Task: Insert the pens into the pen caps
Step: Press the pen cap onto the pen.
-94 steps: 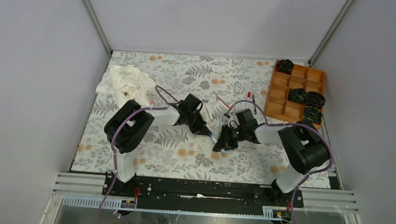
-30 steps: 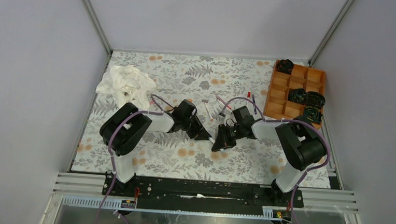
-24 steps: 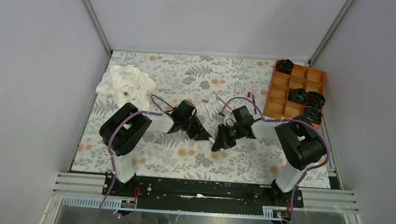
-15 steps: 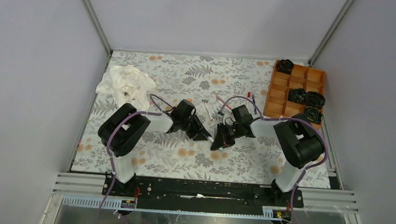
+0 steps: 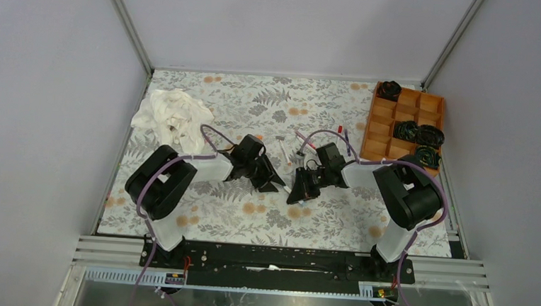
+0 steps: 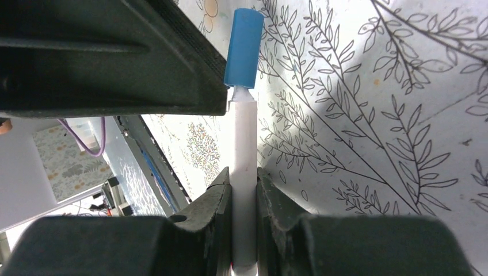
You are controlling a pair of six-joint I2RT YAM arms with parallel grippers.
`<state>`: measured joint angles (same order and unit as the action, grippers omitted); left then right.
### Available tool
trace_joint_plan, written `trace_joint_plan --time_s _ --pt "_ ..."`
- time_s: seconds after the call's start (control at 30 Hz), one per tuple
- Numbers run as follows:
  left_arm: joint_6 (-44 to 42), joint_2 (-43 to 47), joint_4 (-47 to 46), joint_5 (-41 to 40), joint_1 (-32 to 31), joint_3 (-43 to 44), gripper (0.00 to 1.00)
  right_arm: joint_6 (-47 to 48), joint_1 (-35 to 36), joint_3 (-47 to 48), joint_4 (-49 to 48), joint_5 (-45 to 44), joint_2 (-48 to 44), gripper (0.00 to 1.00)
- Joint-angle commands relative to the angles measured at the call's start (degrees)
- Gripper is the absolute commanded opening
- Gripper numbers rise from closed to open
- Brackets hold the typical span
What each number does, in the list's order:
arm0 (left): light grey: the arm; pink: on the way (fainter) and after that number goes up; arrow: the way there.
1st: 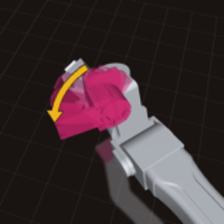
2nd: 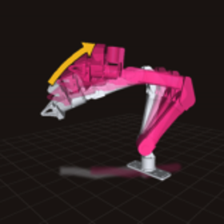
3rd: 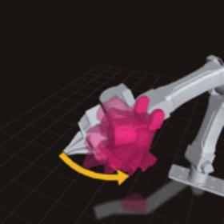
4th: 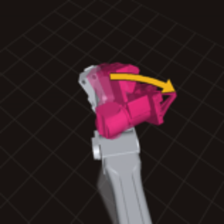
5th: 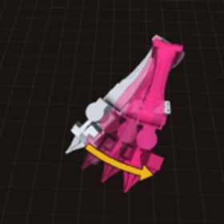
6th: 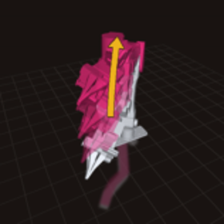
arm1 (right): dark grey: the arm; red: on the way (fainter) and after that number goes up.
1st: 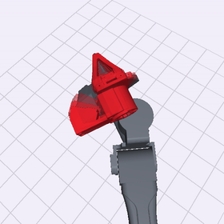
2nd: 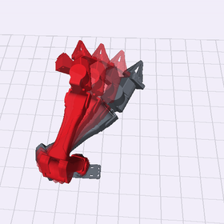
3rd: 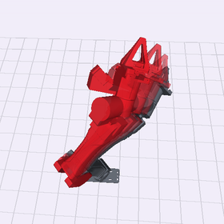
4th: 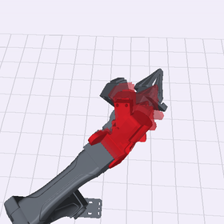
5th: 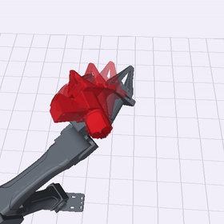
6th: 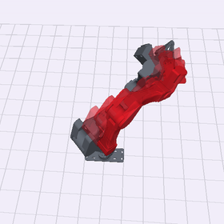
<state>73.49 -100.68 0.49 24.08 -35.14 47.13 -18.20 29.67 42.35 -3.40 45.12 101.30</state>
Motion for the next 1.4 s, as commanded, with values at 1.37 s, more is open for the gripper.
trace_joint_plan --time_s 1.37 --pt "-19.89 43.26 -7.65 -12.26 3.51 -8.14 0.69 10.89 -0.58 -8.24 -19.21 -3.19 -25.47 0.00"
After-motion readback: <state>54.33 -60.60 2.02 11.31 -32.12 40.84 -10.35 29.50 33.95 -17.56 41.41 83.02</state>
